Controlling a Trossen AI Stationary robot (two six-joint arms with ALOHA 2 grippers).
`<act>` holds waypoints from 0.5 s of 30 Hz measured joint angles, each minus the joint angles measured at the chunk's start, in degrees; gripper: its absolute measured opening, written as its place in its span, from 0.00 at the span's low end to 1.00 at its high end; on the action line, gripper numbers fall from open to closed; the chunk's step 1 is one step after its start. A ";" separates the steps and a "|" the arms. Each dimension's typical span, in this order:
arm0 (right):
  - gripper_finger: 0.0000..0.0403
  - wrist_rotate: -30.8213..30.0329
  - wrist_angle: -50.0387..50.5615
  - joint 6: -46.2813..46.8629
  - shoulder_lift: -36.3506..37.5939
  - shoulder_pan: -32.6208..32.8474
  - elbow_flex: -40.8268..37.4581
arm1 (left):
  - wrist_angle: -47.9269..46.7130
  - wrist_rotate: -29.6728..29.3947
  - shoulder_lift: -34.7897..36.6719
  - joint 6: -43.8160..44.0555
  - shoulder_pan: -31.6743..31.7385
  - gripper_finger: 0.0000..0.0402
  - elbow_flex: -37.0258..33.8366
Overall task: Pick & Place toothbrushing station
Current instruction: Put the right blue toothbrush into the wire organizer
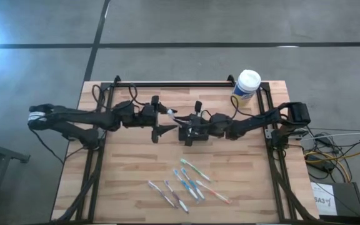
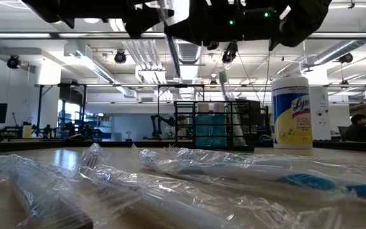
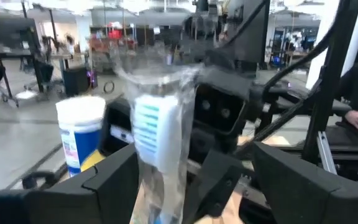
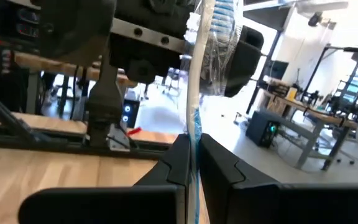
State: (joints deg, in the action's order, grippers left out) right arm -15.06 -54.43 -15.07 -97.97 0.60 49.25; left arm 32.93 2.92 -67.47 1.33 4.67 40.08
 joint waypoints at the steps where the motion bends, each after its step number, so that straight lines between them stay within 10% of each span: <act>1: 0.04 0.00 -0.82 0.02 0.20 0.05 -0.46 | -0.68 -0.01 0.45 -0.15 0.00 0.74 0.02; 15: 0.04 0.54 -3.68 -2.05 0.35 1.79 -0.92 | -0.70 -0.33 -0.26 -0.60 0.13 0.65 0.02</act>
State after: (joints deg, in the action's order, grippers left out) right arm -14.52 -58.11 -17.12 -97.62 2.39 48.34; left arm 32.23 2.58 -67.72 0.73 4.80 40.10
